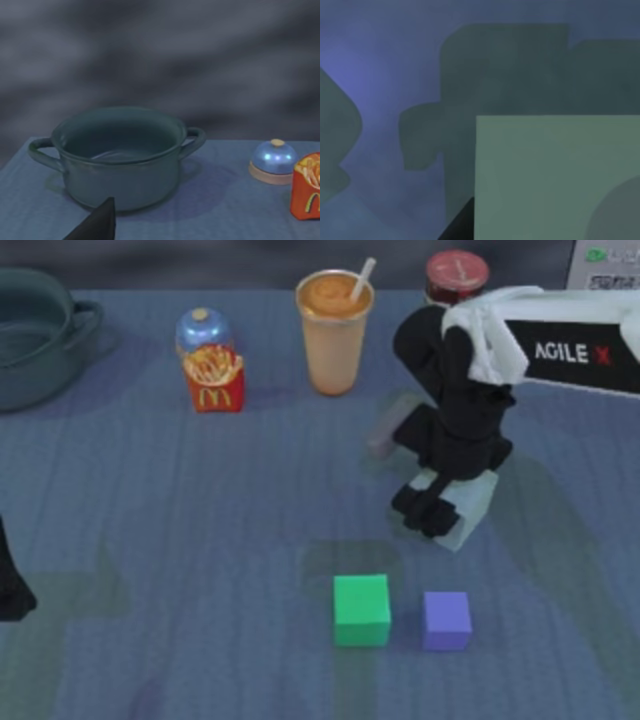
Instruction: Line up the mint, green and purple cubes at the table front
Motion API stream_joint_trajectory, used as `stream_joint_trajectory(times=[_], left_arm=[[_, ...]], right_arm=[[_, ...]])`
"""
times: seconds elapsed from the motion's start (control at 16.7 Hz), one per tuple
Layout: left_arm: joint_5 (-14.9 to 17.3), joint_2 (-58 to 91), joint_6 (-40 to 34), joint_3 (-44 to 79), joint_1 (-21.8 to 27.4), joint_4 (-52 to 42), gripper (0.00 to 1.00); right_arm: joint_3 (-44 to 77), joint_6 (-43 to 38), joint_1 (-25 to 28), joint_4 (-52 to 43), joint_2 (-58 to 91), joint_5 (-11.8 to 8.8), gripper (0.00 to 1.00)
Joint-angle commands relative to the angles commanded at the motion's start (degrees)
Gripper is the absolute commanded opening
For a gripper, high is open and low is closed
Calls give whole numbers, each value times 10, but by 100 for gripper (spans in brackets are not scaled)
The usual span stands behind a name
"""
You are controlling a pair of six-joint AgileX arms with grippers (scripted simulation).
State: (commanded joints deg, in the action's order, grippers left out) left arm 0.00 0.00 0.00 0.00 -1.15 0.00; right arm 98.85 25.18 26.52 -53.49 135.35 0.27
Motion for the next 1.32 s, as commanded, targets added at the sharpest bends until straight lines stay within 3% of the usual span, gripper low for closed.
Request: stream_joint_trajectory(times=[0.12, 0.18, 0.72, 1.32], left_arm=[[0, 0, 0, 0, 0, 0, 100], [0, 0, 0, 0, 0, 0, 100], [0, 0, 0, 0, 0, 0, 100], [0, 0, 0, 0, 0, 0, 100]], right_arm=[[0, 0, 0, 0, 0, 0, 2], [0, 0, 0, 0, 0, 0, 0], [2, -1, -1, -4, -5, -1, 0], [85, 0, 4, -133, -51, -1, 0]])
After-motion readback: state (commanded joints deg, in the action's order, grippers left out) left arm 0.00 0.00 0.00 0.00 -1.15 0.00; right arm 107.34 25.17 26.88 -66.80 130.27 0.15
